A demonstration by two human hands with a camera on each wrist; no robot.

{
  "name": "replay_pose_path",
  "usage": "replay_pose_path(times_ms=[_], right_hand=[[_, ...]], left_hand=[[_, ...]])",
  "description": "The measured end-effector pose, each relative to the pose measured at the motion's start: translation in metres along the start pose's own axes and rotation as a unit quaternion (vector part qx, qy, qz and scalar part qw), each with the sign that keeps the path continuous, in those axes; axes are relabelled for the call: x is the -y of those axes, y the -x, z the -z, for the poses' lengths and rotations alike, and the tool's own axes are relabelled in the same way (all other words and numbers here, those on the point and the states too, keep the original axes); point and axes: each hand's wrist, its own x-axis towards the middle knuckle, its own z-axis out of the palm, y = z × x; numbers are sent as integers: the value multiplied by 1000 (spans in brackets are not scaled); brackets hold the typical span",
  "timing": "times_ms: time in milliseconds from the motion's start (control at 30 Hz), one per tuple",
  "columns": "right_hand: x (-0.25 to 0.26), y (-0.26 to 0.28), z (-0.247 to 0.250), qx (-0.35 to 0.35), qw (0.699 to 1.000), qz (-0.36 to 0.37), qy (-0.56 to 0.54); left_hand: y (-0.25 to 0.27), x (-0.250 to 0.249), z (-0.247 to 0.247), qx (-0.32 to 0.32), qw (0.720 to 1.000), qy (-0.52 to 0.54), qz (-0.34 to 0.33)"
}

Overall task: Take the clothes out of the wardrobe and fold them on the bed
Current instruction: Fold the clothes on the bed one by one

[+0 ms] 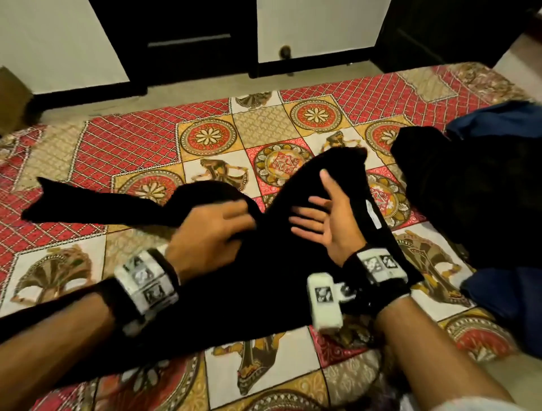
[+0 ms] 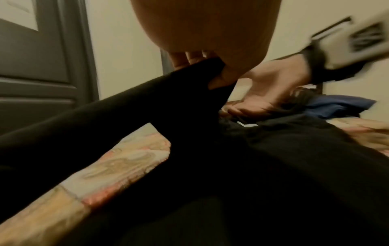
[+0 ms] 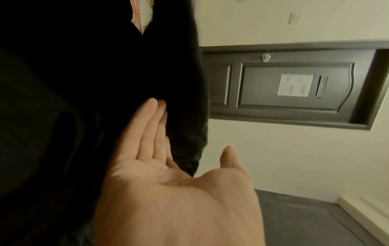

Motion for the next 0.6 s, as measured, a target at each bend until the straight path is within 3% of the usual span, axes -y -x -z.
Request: replay_pose_path(times_ms=[133, 300, 400, 467, 600], right_hand=[[-2, -10, 12, -131, 990, -11, 49], [0, -14, 21, -277, 959, 15, 57], [13, -13, 32, -242, 968, 31, -62], [21, -5, 38, -206, 967, 53, -139], [26, 21, 53, -188, 966, 55, -170]], left_hand=[[64, -43, -30, 102, 993, -46, -46], [79, -43, -35, 98, 994, -45, 35], [73, -25, -21, 119, 982, -81, 125], [67, -13, -6, 128, 975, -110, 148], [53, 5, 32, 54, 978, -127, 157]])
